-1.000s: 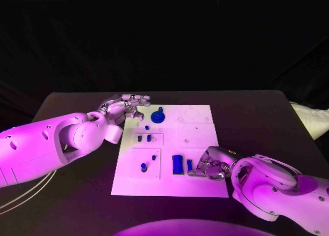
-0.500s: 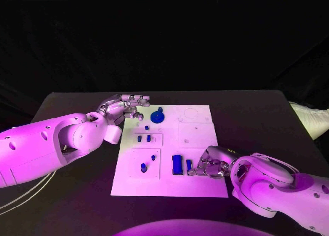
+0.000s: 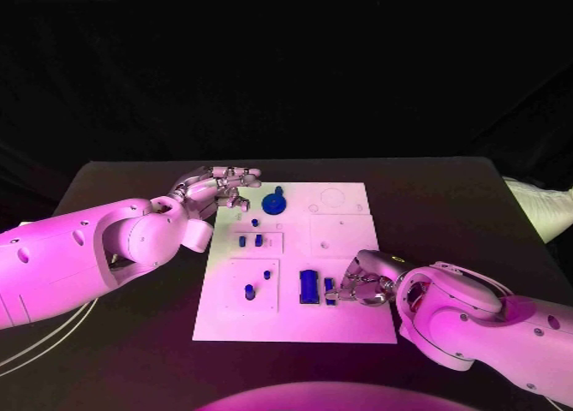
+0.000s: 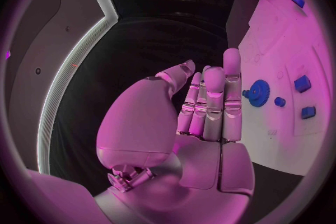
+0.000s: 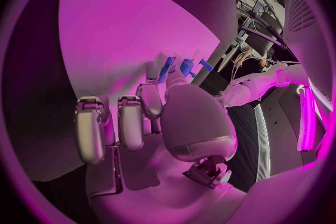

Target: Assemble the parts on the task board

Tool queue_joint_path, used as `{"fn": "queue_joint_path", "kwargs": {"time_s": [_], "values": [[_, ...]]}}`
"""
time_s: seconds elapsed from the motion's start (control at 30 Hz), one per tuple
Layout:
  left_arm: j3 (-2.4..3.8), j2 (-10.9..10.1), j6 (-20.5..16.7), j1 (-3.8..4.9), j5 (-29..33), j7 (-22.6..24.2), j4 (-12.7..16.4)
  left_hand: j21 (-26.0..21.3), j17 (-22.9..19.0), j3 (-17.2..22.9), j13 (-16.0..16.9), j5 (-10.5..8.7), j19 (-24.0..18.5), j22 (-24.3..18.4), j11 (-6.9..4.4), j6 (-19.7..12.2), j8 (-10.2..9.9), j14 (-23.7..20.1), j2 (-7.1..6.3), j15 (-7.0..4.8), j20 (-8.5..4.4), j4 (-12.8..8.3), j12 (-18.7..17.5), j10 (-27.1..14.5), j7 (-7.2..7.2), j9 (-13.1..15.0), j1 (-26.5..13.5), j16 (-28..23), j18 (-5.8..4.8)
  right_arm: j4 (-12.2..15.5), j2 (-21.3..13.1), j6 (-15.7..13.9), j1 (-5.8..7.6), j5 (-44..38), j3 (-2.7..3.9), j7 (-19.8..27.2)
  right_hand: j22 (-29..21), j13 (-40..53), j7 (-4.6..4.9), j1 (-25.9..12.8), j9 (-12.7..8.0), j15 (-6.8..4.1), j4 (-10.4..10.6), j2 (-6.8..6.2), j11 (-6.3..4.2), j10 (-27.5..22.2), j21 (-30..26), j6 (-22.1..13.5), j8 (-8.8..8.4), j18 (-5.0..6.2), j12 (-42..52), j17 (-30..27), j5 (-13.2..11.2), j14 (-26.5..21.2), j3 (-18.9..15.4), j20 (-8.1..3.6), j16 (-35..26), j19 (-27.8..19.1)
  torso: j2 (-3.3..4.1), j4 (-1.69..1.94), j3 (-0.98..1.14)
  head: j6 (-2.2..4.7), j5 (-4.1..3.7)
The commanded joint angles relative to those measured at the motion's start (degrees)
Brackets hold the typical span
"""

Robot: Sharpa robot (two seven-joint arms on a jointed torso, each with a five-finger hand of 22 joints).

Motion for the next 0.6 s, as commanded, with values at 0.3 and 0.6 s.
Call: {"fn": "queue_joint_path", "kwargs": {"time_s": [0.3, 0.6], "values": [[0.02, 0.03, 0.84, -0.24, -0.11, 0.39, -0.07, -0.31, -0.05, -0.27, -0.05, 0.39, -0.06, -0.05, 0.06, -0.37, 0.39, -0.42, 0.45, -0.02, 0.28, 0.09, 0.14, -0.44, 0.03, 0.01, -0.27, 0.25, 0.66, -0.67, -1.91, -7.22, 1.56, 10.14, -0.29, 8.97, 8.70, -3.89, 1.54, 1.47, -0.92, 0.48, 0.36, -1.28, 0.97, -2.59, -3.46, -3.96, -1.92, 0.52, -7.58, 1.17, 5.00, 3.19, -2.56, 0.25, -3.90, -0.15, -0.14, -0.10, -0.07, 0.60, -0.34], [0.02, 1.05, -0.44, -1.10, 2.24, 1.70, -2.01, -1.05, -5.38, -0.77, 0.02, 0.35, -0.71, -0.47, -0.13, 0.19, 1.08, -3.24, 0.44, -0.09, 0.29, 0.34, 0.91, -0.24, -0.28, 0.14, -0.71, -2.89, 0.70, -9.23, -1.97, -10.75, 6.83, 40.34, -0.31, 32.99, -3.41, -20.52, 4.12, 8.24, -2.85, 2.18, -2.62, 0.79, 3.05, -13.61, -17.21, -9.50, -5.80, 4.17, -34.85, -16.24, 5.80, -1.66, -1.82, 1.81, -20.05, -10.60, -1.68, 0.02, -0.65, 1.88, -0.68]]}}
